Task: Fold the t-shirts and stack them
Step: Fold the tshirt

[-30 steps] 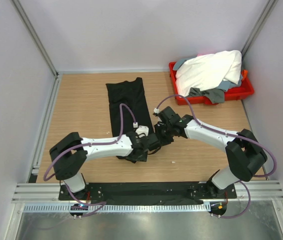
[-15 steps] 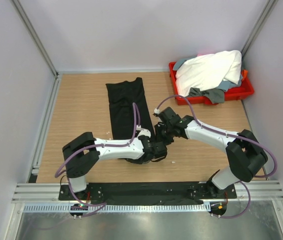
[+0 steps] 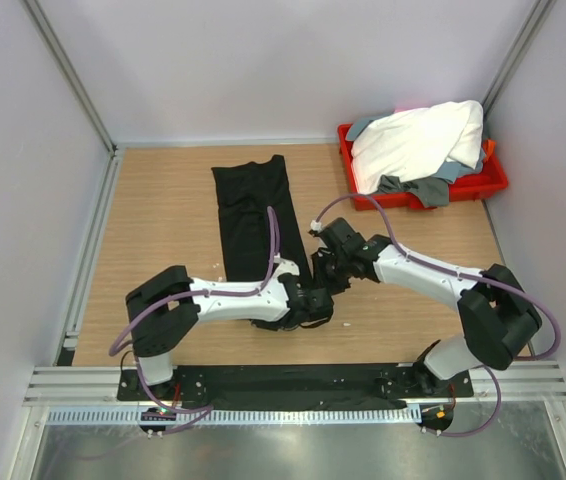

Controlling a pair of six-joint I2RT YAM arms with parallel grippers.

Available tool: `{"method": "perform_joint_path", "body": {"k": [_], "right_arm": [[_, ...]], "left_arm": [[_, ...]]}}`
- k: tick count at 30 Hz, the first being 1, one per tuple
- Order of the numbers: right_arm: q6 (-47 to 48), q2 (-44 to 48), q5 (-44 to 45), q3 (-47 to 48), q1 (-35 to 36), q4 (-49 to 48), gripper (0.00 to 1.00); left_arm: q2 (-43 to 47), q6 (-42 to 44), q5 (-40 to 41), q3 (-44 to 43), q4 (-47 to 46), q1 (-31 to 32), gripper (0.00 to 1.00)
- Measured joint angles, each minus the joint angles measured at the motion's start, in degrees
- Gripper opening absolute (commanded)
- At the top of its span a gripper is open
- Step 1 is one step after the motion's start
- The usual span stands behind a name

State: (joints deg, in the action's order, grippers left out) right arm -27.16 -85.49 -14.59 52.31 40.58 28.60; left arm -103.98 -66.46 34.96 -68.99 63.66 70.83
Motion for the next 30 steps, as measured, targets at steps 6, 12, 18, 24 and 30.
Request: {"method": "perform_joint_path", "body": {"k": [6, 12, 18, 24, 30], "right_arm": [[-1.7, 6.4, 1.9, -1.8, 4.9, 1.9, 0.01], [-6.1, 11.0, 4.2, -6.3, 12.5, 1.8, 0.02], [-9.5, 12.7, 6.8, -9.4, 14.1, 3.4, 0.01], [-9.6, 13.3, 10.6, -6.3, 14.1, 6.4, 0.01], [-7.7, 9.0, 14.6, 3.0, 13.7, 8.7, 0.01]], "left_arm": [[5.0, -3.8, -0.5, -0.2, 4.8, 3.6, 0.0], [13.6, -9.5, -3.3, 2.5, 5.9, 8.5, 0.0], [14.6, -14.1, -5.4, 5.0, 6.9, 10.9, 0.0], [17.0, -15.7, -5.6, 5.6, 8.2, 10.9, 0.0], [21.6, -13.9, -5.5, 5.6, 8.7, 6.8, 0.0]]}}
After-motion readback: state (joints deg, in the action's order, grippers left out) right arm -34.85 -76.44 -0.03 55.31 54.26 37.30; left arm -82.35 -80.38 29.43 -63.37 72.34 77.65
